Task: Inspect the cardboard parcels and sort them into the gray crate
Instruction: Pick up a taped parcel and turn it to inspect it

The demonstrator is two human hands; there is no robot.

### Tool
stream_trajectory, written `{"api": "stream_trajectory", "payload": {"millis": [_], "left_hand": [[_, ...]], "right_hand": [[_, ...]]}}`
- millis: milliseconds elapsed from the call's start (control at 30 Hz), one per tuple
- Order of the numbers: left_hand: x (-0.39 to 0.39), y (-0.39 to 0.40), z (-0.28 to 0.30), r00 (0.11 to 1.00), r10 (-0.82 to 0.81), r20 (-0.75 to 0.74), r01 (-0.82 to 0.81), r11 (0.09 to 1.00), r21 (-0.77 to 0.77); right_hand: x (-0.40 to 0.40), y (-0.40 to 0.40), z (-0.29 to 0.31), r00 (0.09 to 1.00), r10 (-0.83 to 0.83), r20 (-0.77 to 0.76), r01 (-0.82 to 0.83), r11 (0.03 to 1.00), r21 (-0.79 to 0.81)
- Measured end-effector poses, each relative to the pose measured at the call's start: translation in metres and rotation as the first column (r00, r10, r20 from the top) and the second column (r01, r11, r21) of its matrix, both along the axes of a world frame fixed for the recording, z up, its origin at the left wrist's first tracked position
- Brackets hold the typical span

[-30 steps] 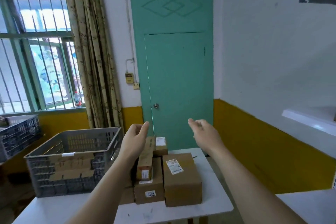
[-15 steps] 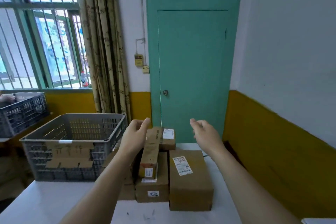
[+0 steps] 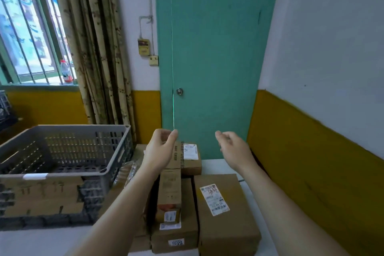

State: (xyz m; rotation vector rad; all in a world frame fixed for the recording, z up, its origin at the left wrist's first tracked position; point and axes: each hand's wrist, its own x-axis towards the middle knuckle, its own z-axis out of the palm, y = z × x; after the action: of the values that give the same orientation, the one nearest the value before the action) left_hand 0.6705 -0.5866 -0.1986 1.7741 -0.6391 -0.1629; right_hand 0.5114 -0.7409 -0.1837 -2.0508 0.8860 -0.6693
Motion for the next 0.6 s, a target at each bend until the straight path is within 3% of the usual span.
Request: {"api": "stream_trajectory", "payload": {"millis": [300,600], "left_hand": [[0.004,-0.047,-0.049,0.979,-0.157,-0.13,0.156,0.988,-0.018],[-0.038,-0.08,-0.122,0.961,-0.114,-0.254,0.13,0.99,0.05]], "right_hand": [[0.001,-0.041,-0.042,0.996,-0.073,-0.045,0.076,0.995,0.057],[-0.016,-0.09,-0.119,0.988,-0.104,-0.11,0.112,0.991,0.069]]}}
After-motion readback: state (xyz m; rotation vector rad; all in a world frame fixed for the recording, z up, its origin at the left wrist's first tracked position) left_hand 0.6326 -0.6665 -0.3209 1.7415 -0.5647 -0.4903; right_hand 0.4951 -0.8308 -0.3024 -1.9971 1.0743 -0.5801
